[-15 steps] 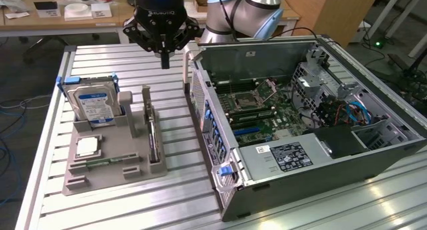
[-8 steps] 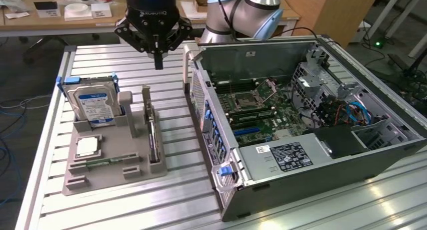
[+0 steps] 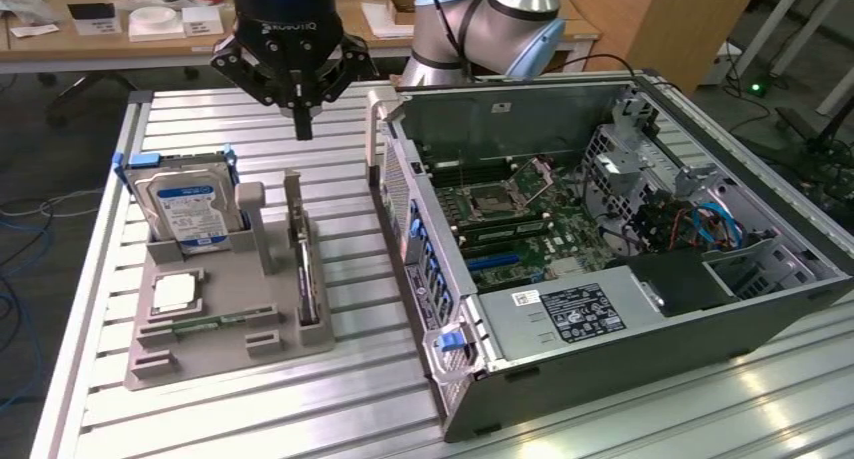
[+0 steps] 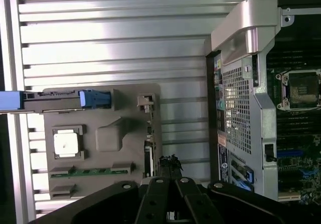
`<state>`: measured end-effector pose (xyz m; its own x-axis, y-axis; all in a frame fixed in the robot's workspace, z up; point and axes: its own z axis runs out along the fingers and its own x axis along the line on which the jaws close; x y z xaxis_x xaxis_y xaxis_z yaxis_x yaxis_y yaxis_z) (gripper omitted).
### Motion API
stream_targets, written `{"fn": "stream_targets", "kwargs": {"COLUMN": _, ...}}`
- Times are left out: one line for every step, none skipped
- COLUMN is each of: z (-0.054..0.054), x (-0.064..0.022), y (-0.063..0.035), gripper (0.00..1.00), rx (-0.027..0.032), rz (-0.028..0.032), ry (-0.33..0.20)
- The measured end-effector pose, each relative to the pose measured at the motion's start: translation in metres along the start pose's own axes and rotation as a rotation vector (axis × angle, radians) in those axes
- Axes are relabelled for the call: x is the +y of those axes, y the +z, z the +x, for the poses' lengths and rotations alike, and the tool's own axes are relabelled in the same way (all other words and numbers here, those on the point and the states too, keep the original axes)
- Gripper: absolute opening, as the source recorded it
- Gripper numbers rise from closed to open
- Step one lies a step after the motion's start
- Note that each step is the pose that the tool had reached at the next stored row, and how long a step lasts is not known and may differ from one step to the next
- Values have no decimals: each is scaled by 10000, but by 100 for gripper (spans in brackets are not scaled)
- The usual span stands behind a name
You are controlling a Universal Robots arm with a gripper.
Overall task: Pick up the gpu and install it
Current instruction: 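Reach for the gpu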
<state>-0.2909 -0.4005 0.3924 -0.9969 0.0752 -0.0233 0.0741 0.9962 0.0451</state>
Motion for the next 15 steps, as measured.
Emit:
{"fn": "stream_targets", "kwargs": {"z": 17, "x": -2, "y": 0, "gripper": 11, "rx": 0, "rz": 0, "ry": 0}}
{"fn": "stream_targets", "kwargs": {"z": 33, "x": -3, "y": -1, "gripper": 11, "rx": 0, "rz": 0, "ry": 0}}
{"fn": "stream_targets", "kwargs": {"z": 49, "x": -5, "y": -2, "gripper": 11, "rx": 0, "rz": 0, "ry": 0}}
{"fn": "stream_targets", "kwargs": {"z": 67, "x": -6, "y": -2, "gripper": 11, "rx": 0, "rz": 0, "ry": 0}}
{"fn": "stream_targets", "kwargs": {"z": 85, "x": -8, "y": -2, "gripper": 11, "rx": -1, "rz": -1, "ry": 0}}
{"fn": "stream_targets", "kwargs": {"z": 103, "x": -10, "y": -2, "gripper": 11, "rx": -1, "rz": -1, "ry": 1}}
{"fn": "stream_targets", "kwargs": {"z": 122, "x": -12, "y": -3, "gripper": 11, "rx": 0, "rz": 0, "ry": 0}}
{"fn": "stream_targets", "kwargs": {"z": 145, "x": -14, "y": -3, "gripper": 11, "rx": 0, "rz": 0, "ry": 0}}
{"fn": "stream_targets", "kwargs": {"z": 168, "x": -17, "y": -4, "gripper": 11, "rx": 0, "rz": -1, "ry": -5}}
{"fn": "stream_targets", "kwargs": {"z": 194, "x": -19, "y": -5, "gripper": 11, "rx": 1, "rz": 0, "ry": -15}}
{"fn": "stream_targets", "kwargs": {"z": 223, "x": -23, "y": -6, "gripper": 11, "rx": 1, "rz": 0, "ry": -31}}
{"fn": "stream_targets", "kwargs": {"z": 249, "x": -26, "y": -7, "gripper": 11, "rx": 2, "rz": -1, "ry": -49}}
{"fn": "stream_targets", "kwargs": {"z": 274, "x": -29, "y": -7, "gripper": 11, "rx": 2, "rz": -2, "ry": -68}}
{"fn": "stream_targets", "kwargs": {"z": 300, "x": -32, "y": -8, "gripper": 11, "rx": 3, "rz": -2, "ry": -84}}
{"fn": "stream_targets", "kwargs": {"z": 324, "x": -35, "y": -9, "gripper": 11, "rx": 5, "rz": -2, "ry": -100}}
